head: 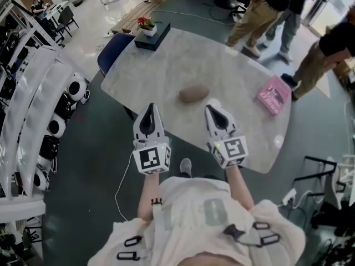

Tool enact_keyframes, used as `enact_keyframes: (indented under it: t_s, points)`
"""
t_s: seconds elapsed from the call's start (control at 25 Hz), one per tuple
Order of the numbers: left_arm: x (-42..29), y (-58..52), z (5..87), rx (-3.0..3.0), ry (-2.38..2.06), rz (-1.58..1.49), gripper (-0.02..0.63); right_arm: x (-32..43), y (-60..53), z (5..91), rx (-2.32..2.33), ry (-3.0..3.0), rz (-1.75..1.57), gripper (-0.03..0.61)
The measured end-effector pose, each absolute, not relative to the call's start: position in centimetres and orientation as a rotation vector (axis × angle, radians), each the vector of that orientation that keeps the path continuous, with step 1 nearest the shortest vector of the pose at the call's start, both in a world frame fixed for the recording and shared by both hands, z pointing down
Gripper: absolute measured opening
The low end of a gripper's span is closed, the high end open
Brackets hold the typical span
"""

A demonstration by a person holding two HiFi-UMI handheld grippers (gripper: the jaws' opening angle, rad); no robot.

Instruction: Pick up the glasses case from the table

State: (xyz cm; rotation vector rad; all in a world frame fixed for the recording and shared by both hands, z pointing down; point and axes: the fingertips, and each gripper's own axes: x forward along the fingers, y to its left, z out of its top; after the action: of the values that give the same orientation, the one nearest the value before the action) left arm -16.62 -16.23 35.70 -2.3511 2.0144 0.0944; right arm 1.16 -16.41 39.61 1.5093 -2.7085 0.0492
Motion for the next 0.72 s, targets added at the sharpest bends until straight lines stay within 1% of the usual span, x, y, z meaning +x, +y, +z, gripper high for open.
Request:
enact_keyframes:
  t_s: [0.2, 0.48, 0.72]
  points:
    - [-17.7, -18.2, 36.0, -2.358, 2.061, 0.114, 0.002, 0.7, -18.0, 39.3, 1.526, -2.677, 0.055, 0.002]
    - [-15.1, -20.8, 36.1, -2.341, 2.045, 0.077, 0.002, 5.1, -21.7, 40.3, 1.607, -2.607, 0.022, 0.002]
    - [-14.1, -22.7, 36.1, -2.289, 2.071, 0.071, 0.002, 4.0, -23.6, 40.5, 1.532, -2.633, 0.001, 0.002]
